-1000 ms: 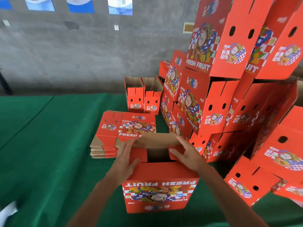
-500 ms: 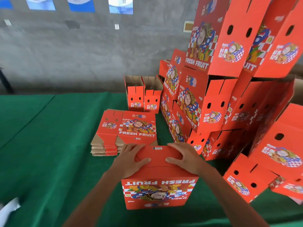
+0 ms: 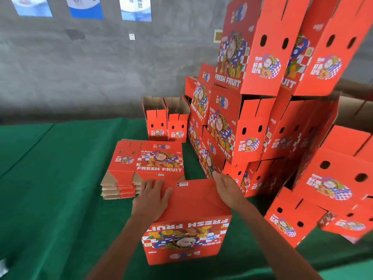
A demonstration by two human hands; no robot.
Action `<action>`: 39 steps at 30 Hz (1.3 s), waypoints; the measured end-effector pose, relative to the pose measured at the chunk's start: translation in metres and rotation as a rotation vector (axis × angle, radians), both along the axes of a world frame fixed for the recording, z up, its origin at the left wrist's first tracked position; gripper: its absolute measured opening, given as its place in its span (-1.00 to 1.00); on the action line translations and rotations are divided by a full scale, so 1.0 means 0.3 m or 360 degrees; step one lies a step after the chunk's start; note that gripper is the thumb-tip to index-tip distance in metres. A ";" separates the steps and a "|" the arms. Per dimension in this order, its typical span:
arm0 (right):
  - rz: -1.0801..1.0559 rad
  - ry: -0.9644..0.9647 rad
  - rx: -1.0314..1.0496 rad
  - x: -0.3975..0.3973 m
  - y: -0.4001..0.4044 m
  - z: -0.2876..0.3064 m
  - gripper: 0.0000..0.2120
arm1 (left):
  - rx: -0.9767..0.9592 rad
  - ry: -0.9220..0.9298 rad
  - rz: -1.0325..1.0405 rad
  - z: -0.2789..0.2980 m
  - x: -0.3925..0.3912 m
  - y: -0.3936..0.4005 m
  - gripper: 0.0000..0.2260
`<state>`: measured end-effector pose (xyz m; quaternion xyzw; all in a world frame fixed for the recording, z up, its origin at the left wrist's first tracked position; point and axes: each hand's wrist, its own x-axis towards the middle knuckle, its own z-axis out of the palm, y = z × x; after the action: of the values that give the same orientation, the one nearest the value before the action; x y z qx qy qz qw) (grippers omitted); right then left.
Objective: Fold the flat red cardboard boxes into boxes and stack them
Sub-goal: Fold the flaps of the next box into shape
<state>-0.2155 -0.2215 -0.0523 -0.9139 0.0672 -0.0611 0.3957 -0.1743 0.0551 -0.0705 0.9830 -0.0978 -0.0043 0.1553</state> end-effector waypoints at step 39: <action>-0.0128 -0.0319 -0.1179 -0.272 0.468 0.112 -0.43 | -0.2119 0.0425 -0.0280 0.083 -0.165 -0.038 -0.41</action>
<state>-0.2971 -0.0811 -0.0187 -0.9810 0.0372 -0.1858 0.0406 -0.2237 0.0438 -0.0457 0.6574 -0.1392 -0.0771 0.7366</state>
